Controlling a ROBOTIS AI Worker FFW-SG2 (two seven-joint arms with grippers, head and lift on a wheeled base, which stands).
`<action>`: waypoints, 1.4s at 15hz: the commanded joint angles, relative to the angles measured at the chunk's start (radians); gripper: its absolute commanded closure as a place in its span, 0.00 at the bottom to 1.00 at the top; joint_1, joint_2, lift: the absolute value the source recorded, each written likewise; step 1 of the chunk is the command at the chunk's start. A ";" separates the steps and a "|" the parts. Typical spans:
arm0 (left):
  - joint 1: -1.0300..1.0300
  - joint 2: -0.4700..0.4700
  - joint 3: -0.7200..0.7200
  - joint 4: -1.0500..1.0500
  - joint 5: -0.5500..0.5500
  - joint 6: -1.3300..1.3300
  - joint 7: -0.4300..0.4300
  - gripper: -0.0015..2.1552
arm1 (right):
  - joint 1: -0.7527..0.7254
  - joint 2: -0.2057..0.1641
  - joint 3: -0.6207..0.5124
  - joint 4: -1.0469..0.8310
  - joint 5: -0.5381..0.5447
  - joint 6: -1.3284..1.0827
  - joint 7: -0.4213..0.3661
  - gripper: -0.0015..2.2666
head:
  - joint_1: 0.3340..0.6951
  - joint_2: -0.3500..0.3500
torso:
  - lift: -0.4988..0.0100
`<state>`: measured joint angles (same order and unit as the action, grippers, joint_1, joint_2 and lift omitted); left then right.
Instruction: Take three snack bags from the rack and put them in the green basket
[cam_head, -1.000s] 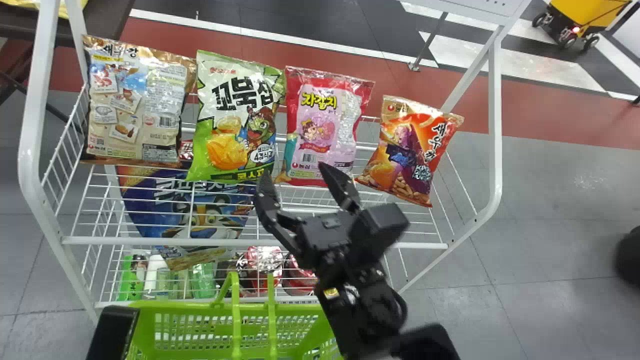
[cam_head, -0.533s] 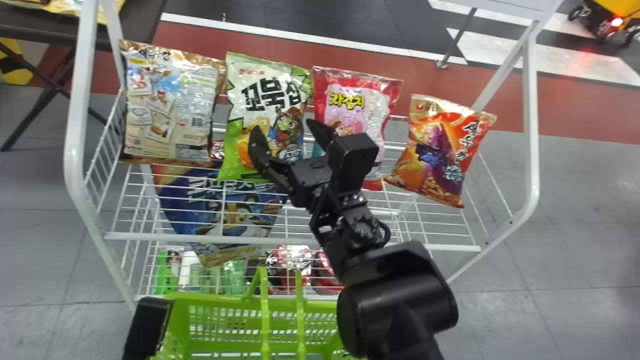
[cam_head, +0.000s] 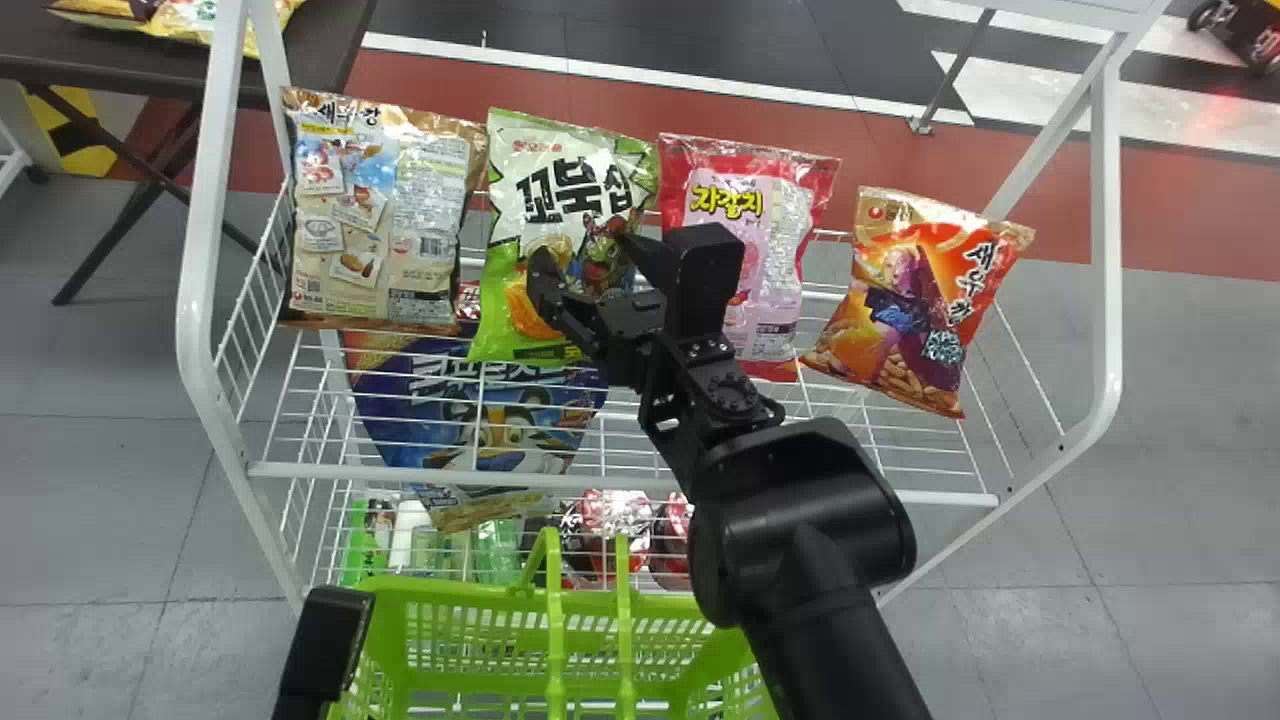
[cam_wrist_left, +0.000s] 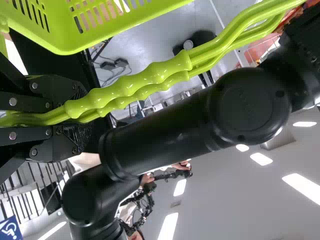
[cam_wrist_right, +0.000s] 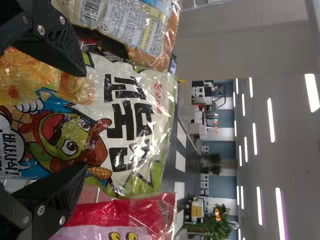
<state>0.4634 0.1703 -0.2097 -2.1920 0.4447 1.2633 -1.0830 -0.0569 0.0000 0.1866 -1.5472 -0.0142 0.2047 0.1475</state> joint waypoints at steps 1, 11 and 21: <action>0.000 0.000 0.000 0.000 0.000 0.000 0.000 0.73 | 0.000 0.001 0.020 -0.001 -0.009 0.040 -0.002 0.94 | 1.00 0.20 | 0.96; 0.037 0.003 -0.005 -0.038 -0.011 -0.003 0.002 0.73 | 0.178 0.001 0.014 -0.264 -0.003 0.055 -0.040 0.98 | 1.00 0.19 | 0.96; 0.044 -0.012 0.036 -0.055 -0.014 -0.049 0.015 0.73 | 0.546 -0.106 -0.118 -0.964 0.013 0.589 -0.040 0.98 | 1.00 0.04 | 0.96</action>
<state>0.5079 0.1626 -0.1825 -2.2493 0.4310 1.2181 -1.0691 0.4368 -0.0744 0.1119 -2.4299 -0.0036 0.7178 0.1074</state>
